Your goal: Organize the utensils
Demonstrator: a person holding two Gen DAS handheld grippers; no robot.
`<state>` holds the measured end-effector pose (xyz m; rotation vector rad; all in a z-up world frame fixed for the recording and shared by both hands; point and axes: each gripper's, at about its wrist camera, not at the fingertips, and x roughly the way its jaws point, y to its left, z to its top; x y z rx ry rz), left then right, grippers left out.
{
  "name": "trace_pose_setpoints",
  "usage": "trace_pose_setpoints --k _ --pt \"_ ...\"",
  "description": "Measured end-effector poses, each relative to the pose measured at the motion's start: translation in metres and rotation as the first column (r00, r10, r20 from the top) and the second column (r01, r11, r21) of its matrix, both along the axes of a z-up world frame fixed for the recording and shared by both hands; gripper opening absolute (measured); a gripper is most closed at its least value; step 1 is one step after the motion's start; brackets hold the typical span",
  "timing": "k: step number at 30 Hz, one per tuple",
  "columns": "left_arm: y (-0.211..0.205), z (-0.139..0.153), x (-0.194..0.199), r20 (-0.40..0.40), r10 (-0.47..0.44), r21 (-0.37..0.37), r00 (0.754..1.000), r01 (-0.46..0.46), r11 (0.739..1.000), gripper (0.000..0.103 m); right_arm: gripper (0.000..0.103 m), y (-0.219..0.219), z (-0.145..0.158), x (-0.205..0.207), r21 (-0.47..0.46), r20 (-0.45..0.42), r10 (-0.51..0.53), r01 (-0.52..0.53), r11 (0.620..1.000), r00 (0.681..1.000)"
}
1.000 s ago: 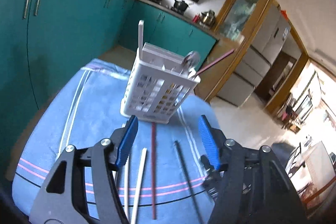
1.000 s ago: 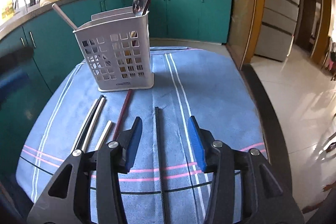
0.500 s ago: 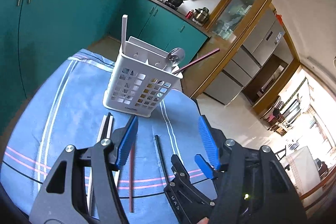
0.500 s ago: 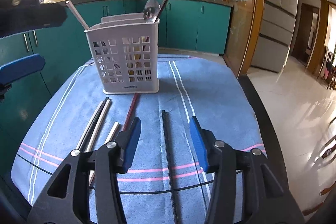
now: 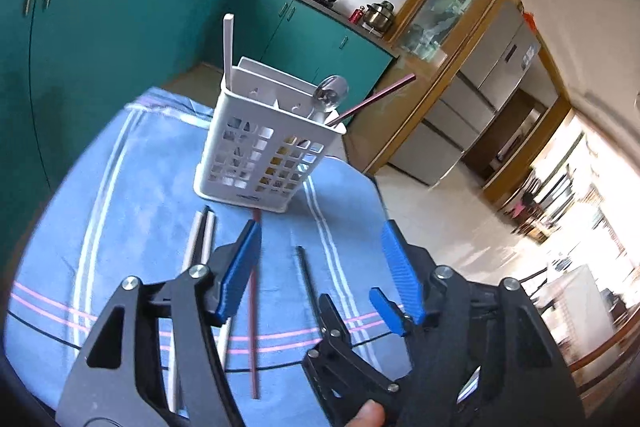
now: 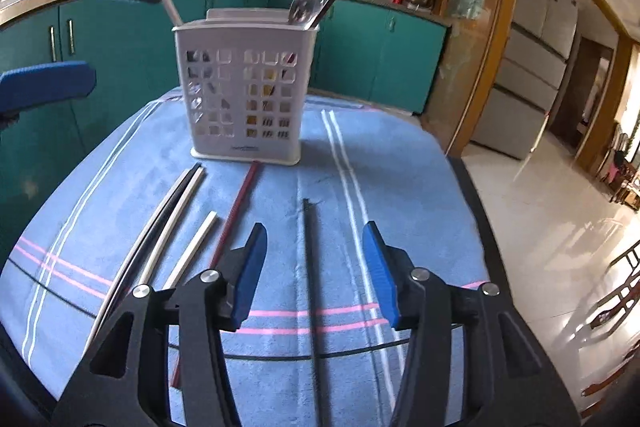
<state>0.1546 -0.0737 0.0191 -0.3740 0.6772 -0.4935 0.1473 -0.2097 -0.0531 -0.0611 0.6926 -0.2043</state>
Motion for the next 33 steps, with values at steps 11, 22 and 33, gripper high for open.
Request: trace_pose_setpoints --k 11,22,33 --pt "0.023 -0.03 0.028 0.12 0.176 0.365 0.977 -0.209 0.907 0.077 0.052 -0.045 -0.022 0.022 0.187 -0.176 -0.049 0.082 0.979 0.983" --pt "0.026 -0.105 0.065 -0.12 0.127 0.458 0.985 -0.059 0.887 0.052 0.042 -0.046 -0.052 0.047 0.223 -0.276 -0.007 0.071 0.972 0.961" --pt "0.008 -0.125 0.062 -0.149 0.083 0.495 0.985 0.001 0.869 0.052 0.006 -0.04 -0.053 0.041 0.178 -0.275 0.007 0.043 0.983 0.961"
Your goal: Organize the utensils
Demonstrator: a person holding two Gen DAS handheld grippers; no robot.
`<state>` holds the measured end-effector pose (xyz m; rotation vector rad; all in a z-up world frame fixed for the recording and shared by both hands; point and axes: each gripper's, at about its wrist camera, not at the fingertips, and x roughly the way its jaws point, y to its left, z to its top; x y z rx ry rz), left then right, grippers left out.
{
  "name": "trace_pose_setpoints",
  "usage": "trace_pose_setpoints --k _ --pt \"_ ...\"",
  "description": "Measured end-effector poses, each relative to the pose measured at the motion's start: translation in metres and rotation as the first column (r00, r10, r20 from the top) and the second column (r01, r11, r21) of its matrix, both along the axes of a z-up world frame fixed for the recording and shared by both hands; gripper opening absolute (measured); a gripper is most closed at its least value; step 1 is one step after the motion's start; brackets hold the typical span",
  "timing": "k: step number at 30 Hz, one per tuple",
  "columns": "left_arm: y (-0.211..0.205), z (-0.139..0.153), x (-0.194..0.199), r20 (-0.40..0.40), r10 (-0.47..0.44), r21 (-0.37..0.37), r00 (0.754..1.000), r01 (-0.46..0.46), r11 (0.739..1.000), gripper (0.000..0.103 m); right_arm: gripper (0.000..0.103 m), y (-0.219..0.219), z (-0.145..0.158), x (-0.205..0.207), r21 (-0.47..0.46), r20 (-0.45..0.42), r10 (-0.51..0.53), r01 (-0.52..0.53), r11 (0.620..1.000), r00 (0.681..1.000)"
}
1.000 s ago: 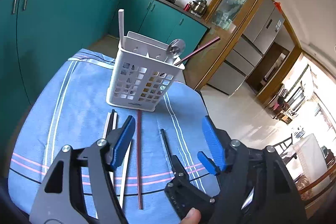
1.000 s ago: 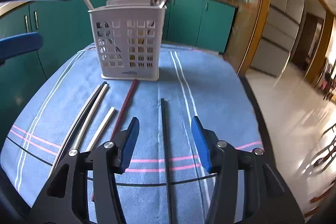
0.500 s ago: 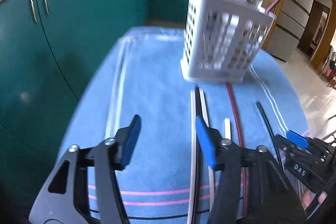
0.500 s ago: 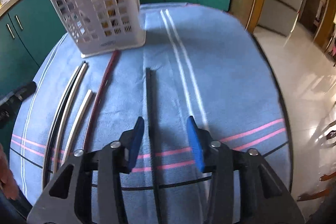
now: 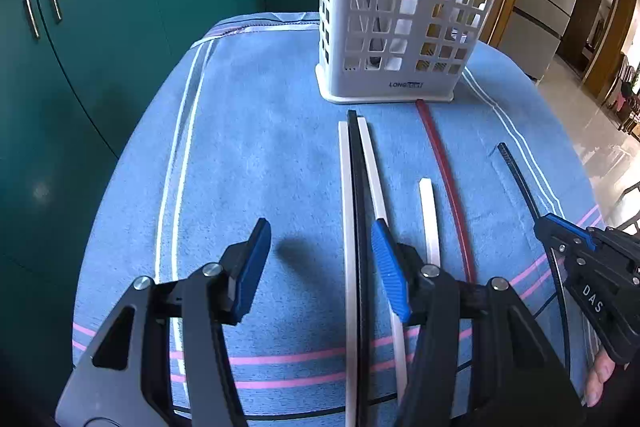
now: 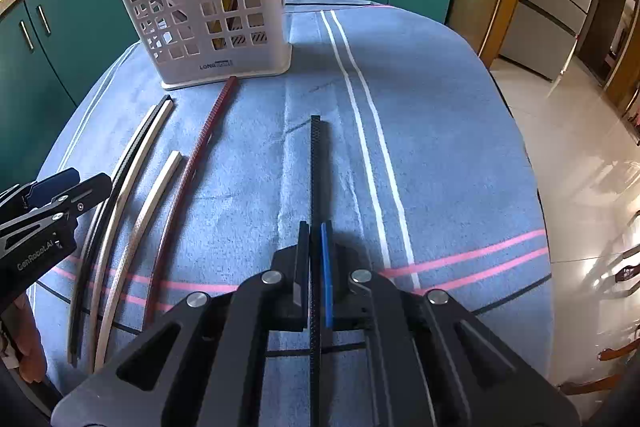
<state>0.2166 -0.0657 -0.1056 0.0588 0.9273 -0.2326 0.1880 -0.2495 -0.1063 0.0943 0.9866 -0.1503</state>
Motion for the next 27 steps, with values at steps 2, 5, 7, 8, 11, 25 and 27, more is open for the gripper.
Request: trace_pose_setpoints --k 2,5,7,8,11,25,27 --pt "-0.001 0.001 0.001 0.0 -0.001 -0.001 1.0 0.001 1.0 0.052 0.006 0.001 0.0 -0.001 -0.003 0.002 -0.005 0.005 1.0 1.0" --pt "-0.002 -0.001 0.0 -0.007 -0.009 -0.001 1.0 0.009 1.0 0.048 0.006 0.0 0.003 -0.005 -0.009 0.01 -0.014 0.014 1.0 1.0" --pt "-0.003 -0.004 0.001 -0.021 -0.018 -0.006 1.0 0.018 1.0 0.041 0.006 -0.001 0.005 -0.007 -0.01 0.018 -0.017 0.018 1.0 1.0" --pt "-0.004 -0.004 0.001 -0.023 -0.022 -0.013 0.999 0.022 1.0 0.036 0.006 -0.001 0.007 -0.009 -0.007 0.022 -0.018 0.018 1.0 1.0" --pt "-0.007 -0.004 -0.001 -0.033 -0.058 -0.042 0.998 0.057 0.998 0.013 0.006 -0.007 0.011 -0.015 0.004 0.031 -0.029 0.029 1.0 0.999" --pt "0.008 0.0 0.009 -0.028 -0.009 -0.028 1.0 0.008 1.0 0.014 0.017 -0.028 0.008 -0.016 0.038 0.03 -0.082 0.081 0.996 0.996" --pt "0.006 0.0 0.01 -0.025 -0.012 -0.024 1.0 0.012 1.0 0.014 0.017 -0.031 0.008 -0.017 0.04 0.034 -0.096 0.095 0.995 0.995"
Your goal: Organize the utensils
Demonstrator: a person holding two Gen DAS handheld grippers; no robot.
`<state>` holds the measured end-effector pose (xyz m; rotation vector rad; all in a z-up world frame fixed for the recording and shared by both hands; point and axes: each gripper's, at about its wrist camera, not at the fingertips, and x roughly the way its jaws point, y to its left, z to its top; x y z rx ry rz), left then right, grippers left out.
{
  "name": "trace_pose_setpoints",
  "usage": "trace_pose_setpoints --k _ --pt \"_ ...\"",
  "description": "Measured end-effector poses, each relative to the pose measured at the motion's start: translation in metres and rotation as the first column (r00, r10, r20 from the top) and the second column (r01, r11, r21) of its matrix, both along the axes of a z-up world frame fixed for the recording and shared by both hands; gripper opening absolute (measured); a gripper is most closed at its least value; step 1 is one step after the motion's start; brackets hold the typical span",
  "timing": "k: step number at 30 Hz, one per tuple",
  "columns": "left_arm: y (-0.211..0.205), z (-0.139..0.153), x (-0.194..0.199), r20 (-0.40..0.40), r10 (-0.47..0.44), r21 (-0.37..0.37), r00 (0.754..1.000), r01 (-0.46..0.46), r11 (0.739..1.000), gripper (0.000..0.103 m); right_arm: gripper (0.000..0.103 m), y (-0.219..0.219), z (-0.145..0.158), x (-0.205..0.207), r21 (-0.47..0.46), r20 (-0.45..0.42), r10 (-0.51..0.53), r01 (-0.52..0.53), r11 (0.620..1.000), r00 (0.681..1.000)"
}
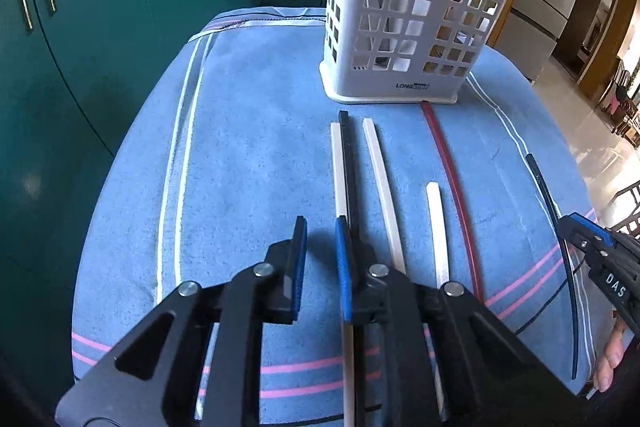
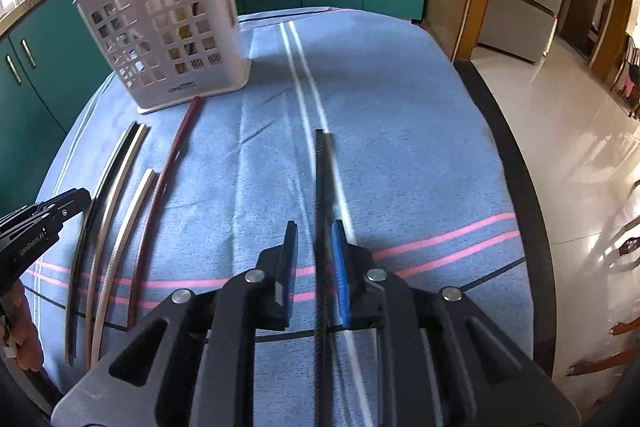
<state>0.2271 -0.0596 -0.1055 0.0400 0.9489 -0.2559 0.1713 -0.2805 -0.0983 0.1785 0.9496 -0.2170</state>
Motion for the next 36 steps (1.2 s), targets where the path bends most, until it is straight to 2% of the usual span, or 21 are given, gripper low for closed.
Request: trace_pose_setpoints --k 8,10,11,15,21,24,28,29,31,33,36 --pt "-0.019 -0.004 -0.005 0.013 -0.05 0.062 0.999 0.049 0.997 0.017 0.019 -0.017 -0.001 -0.004 0.004 -0.005 -0.047 0.047 0.999 0.999" --pt "-0.016 -0.005 -0.006 0.003 -0.046 0.04 0.999 0.046 0.998 0.007 0.019 -0.015 -0.003 -0.004 0.008 -0.01 -0.043 0.043 0.999 0.999" --pt "-0.013 -0.004 -0.005 -0.011 -0.039 0.019 0.999 0.04 0.999 0.006 0.019 -0.014 -0.004 -0.003 0.008 -0.011 -0.039 0.039 0.999 0.999" --pt "-0.003 0.0 -0.01 -0.018 -0.015 -0.021 1.0 0.014 1.0 0.006 0.019 -0.009 -0.004 -0.004 0.01 -0.007 -0.02 0.02 1.0 1.0" --pt "0.01 0.018 -0.025 0.016 -0.015 -0.025 1.0 0.016 1.0 0.006 0.02 -0.013 0.001 -0.006 0.027 0.002 -0.015 0.015 1.0 1.0" --pt "0.012 0.014 -0.014 0.001 0.006 -0.008 1.0 -0.006 1.0 0.006 0.025 -0.018 0.004 0.006 0.002 -0.003 -0.006 0.006 1.0 1.0" --pt "0.009 0.009 0.001 -0.007 0.015 0.002 1.0 -0.015 1.0 0.006 0.025 -0.02 0.001 0.029 -0.021 -0.024 0.028 -0.028 0.999 0.999" --pt "0.009 0.009 0.005 -0.005 0.014 0.004 1.0 -0.014 1.0 0.007 0.025 -0.019 -0.001 0.037 -0.022 -0.033 0.041 -0.042 0.999 0.999" --pt "0.007 0.012 0.016 0.005 0.014 0.011 1.0 -0.014 1.0 0.015 0.025 -0.016 -0.004 0.048 -0.039 -0.053 0.055 -0.057 0.998 0.997" --pt "0.007 0.015 0.027 0.013 0.015 0.025 1.0 -0.015 1.0 0.027 0.032 -0.013 -0.007 0.06 -0.071 -0.081 0.062 -0.068 0.995 0.995" --pt "0.006 0.018 0.047 0.006 0.008 0.048 1.0 -0.009 0.999 0.027 0.038 -0.008 -0.01 0.071 -0.102 -0.102 0.078 -0.088 0.991 0.992"
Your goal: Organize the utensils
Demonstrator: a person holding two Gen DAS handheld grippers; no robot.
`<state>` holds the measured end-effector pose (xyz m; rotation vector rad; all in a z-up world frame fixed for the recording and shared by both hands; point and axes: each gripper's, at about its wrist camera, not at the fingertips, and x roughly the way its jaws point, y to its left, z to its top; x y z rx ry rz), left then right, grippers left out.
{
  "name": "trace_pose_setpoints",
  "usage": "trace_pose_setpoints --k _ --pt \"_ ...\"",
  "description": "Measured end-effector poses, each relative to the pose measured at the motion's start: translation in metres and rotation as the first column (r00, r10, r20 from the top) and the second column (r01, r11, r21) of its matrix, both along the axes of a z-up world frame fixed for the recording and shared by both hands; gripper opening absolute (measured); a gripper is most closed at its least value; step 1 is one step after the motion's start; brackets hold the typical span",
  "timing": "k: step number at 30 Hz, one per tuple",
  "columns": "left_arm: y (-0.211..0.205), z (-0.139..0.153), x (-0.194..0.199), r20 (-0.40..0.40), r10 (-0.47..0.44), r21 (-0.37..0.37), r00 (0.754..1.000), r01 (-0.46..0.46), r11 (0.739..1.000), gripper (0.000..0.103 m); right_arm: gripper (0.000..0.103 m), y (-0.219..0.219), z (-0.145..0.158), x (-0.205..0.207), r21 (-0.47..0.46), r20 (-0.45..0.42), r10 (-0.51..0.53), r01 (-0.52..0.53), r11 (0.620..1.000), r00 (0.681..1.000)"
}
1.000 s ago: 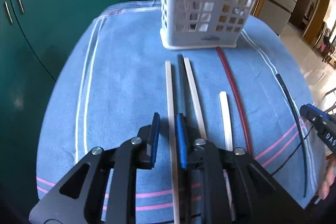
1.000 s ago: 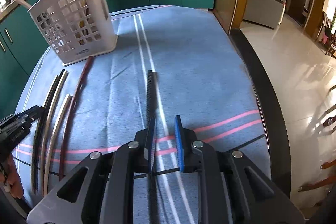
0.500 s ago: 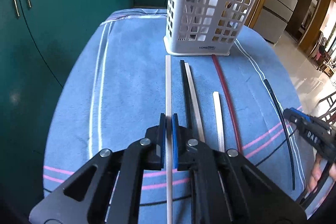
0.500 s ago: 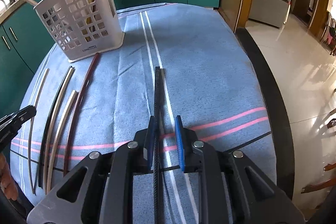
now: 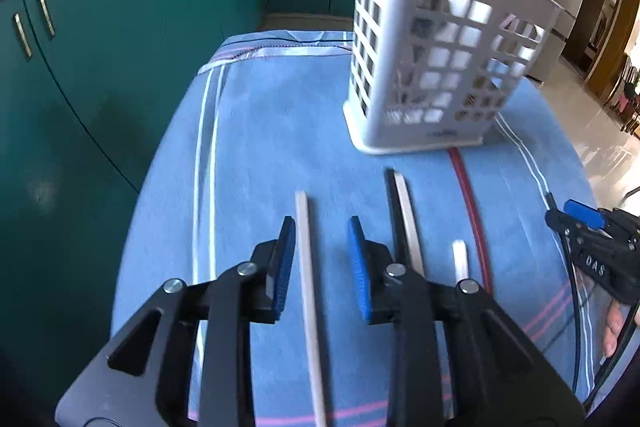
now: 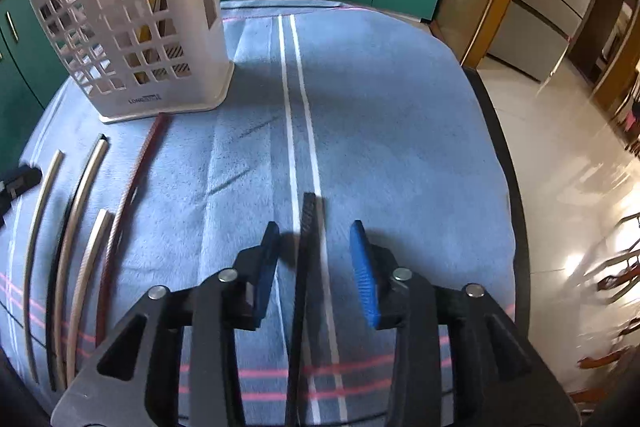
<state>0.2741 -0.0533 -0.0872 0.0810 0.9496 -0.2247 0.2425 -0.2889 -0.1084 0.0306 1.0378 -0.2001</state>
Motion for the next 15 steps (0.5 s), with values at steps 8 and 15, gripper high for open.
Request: trace_pose_setpoints --k 8,15 --pt "-0.006 -0.02 0.024 -0.108 -0.002 0.053 0.994 0.008 0.999 0.024 0.035 0.0 0.0 0.008 -0.004 -0.017 0.028 -0.028 1.0 0.999" --pt "-0.002 -0.016 0.013 -0.111 -0.003 -0.007 0.994 0.002 1.0 0.006 0.007 0.005 0.004 0.006 0.071 0.001 0.081 -0.081 0.994 0.997"
